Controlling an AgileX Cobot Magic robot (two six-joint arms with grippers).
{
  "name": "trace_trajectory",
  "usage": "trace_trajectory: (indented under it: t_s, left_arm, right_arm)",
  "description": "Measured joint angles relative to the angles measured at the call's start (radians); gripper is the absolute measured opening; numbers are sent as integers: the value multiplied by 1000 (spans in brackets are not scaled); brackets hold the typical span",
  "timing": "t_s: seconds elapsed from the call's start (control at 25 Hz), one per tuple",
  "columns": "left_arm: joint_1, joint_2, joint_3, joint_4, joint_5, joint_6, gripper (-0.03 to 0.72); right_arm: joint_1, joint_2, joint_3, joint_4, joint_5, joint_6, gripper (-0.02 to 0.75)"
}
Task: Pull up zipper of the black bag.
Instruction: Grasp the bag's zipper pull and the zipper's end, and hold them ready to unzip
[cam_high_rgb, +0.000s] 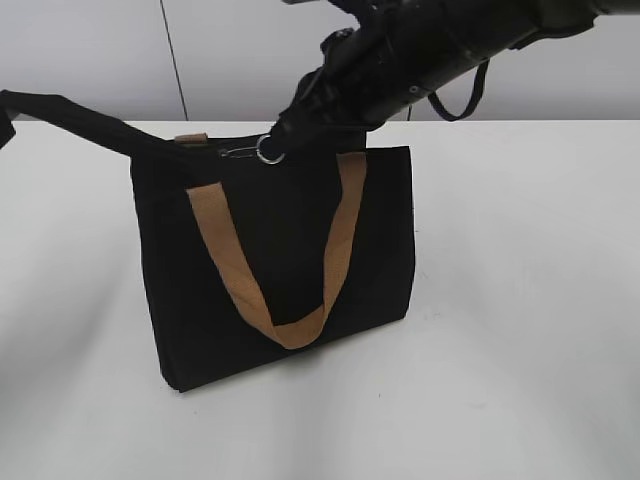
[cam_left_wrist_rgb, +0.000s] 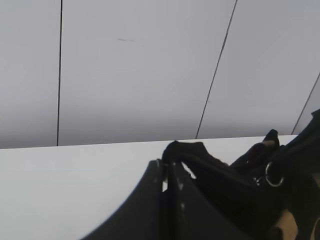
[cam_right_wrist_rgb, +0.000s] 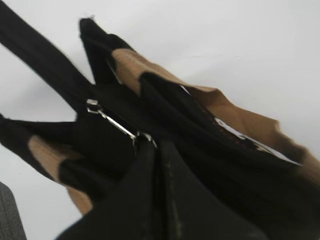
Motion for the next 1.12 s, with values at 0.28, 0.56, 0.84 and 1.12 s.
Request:
trace_trajectory:
  t_s: [0.28,0.56,0.84,1.12]
  left_arm:
    - [0,0,0,-4,1,0,-10]
    - [0,0,0,-4,12,0,-10]
    - [0,-1,0,-4,13,0,-10]
    - [0,-1,-1,-4,110,0,13]
  right_arm:
    - [-97,-4,0,-16,37,21,-1]
    - [-205,-36,0,-20,52,23,-1]
    - [-232,-37,0,1,83,46,-1]
    - [-232,-39,0,30,130,48,43]
